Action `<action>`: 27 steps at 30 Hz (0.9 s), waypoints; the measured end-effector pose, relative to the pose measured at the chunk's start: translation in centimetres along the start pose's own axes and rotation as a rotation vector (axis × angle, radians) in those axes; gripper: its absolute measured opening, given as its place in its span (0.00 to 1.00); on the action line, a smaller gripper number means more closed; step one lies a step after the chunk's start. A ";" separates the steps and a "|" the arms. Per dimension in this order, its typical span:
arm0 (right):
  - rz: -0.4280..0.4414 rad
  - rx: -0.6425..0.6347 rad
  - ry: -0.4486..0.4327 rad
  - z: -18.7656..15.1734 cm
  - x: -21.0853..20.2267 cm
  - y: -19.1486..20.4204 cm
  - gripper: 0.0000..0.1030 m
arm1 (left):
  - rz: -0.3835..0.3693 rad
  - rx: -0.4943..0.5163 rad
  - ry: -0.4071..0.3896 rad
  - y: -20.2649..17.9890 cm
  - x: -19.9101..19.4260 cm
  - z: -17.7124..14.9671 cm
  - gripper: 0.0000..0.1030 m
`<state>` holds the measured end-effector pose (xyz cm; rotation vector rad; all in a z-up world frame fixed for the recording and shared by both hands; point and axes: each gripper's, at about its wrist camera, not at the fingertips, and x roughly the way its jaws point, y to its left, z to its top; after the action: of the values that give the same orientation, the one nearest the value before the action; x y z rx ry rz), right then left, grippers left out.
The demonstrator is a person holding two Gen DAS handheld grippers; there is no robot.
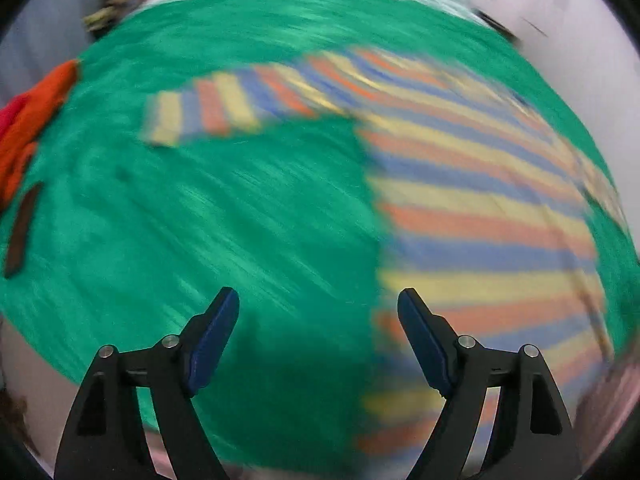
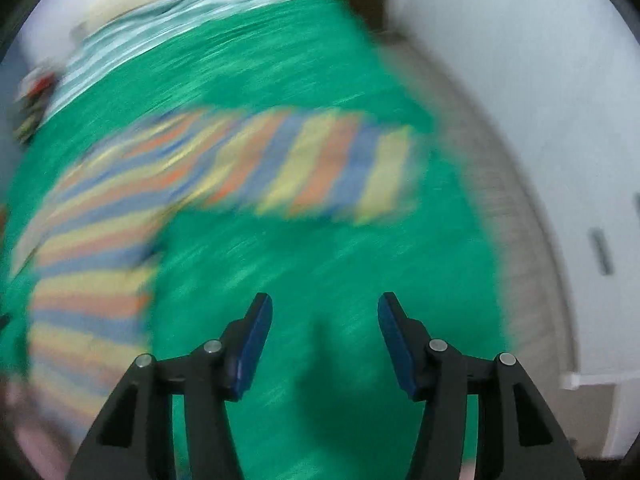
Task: Fold small clothes
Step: 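Open both grippers and lay the sweater flat with sleeves spread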
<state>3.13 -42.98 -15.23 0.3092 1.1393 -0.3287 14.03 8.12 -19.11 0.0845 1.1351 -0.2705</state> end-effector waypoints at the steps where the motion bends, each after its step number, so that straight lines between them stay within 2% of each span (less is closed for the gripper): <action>1: 0.061 -0.039 0.023 -1.3 0.0 2.4 0.53 | -0.010 0.044 0.020 -2.2 0.3 -1.5 0.77; 3: 0.198 -0.126 0.072 -4.1 0.5 7.9 0.53 | 0.018 0.113 0.075 -5.2 1.5 -3.9 0.74; 5: 0.283 -0.180 0.126 -6.4 1.7 11.4 0.51 | 0.100 0.140 0.128 -6.0 2.8 -5.9 0.74; 6: 0.288 -0.226 0.189 -8.2 3.3 13.2 0.51 | 0.128 0.141 0.118 -5.9 2.8 -6.8 0.74; 7: 0.234 -0.257 0.250 -9.6 4.8 13.9 0.49 | 0.139 0.133 0.120 -5.7 2.4 -7.3 0.74; 8: 0.166 -0.272 0.323 -11.2 6.5 13.9 0.40 | 0.140 0.122 0.131 -5.5 2.1 -7.5 0.74; 9: 0.153 -0.257 0.340 -12.0 6.9 13.5 0.38 | 0.147 0.104 0.149 -5.2 1.7 -7.6 0.70; 10: 0.156 -0.236 0.336 -12.2 6.5 13.1 0.37 | 0.161 0.088 0.163 -4.9 1.3 -7.6 0.64; 11: 0.141 -0.224 0.343 -12.3 5.9 12.7 0.37 | 0.156 0.065 0.165 -4.6 0.6 -7.5 0.64; 12: 0.079 -0.230 0.348 -12.4 4.7 12.5 0.39 | 0.125 0.022 0.141 -4.2 -0.5 -7.1 0.64; 13: 0.052 -0.232 0.331 -12.3 3.8 12.4 0.40 | 0.111 -0.004 0.117 -4.0 -1.0 -6.9 0.74; 15: 0.092 -0.195 0.241 -11.6 1.9 11.8 0.44 | 0.120 -0.053 0.074 -3.4 -1.4 -6.1 0.89; 17: 0.131 -0.131 0.192 -11.4 1.4 10.8 0.50 | 0.135 -0.052 0.086 -3.3 -0.1 -5.9 0.89; 19: 0.165 -0.071 0.188 -11.1 2.7 9.7 0.50 | 0.130 -0.045 0.152 -2.3 1.8 -6.4 0.74; 20: 0.178 -0.043 0.220 -11.4 4.0 9.6 0.49 | 0.112 -0.051 0.162 -1.9 1.9 -6.7 0.71; 21: 0.184 -0.042 0.258 -11.5 4.7 9.1 0.49 | 0.102 -0.054 0.149 -2.0 1.8 -6.8 0.61; 22: 0.177 -0.054 0.295 -12.0 5.5 9.4 0.49 | 0.088 -0.042 0.145 -2.3 1.6 -6.9 0.37; 24: 0.139 -0.077 0.325 -12.5 6.1 9.6 0.46 | 0.066 -0.015 0.164 -2.9 1.3 -7.6 0.04; 25: 0.120 -0.091 0.326 -12.5 5.8 9.9 0.34 | 0.071 -0.012 0.166 -3.1 1.0 -8.1 0.04; 26: 0.107 -0.109 0.343 -12.7 5.8 10.3 0.12 | 0.085 -0.002 0.170 -3.2 0.7 -8.2 0.03; 27: 0.105 -0.110 0.365 -12.9 5.9 10.5 0.08 | 0.097 0.005 0.175 -3.3 0.5 -8.3 0.03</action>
<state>-1.02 -28.85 -24.90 0.3390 1.4878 -0.1170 6.03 6.59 -22.88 0.1705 1.3001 -0.1820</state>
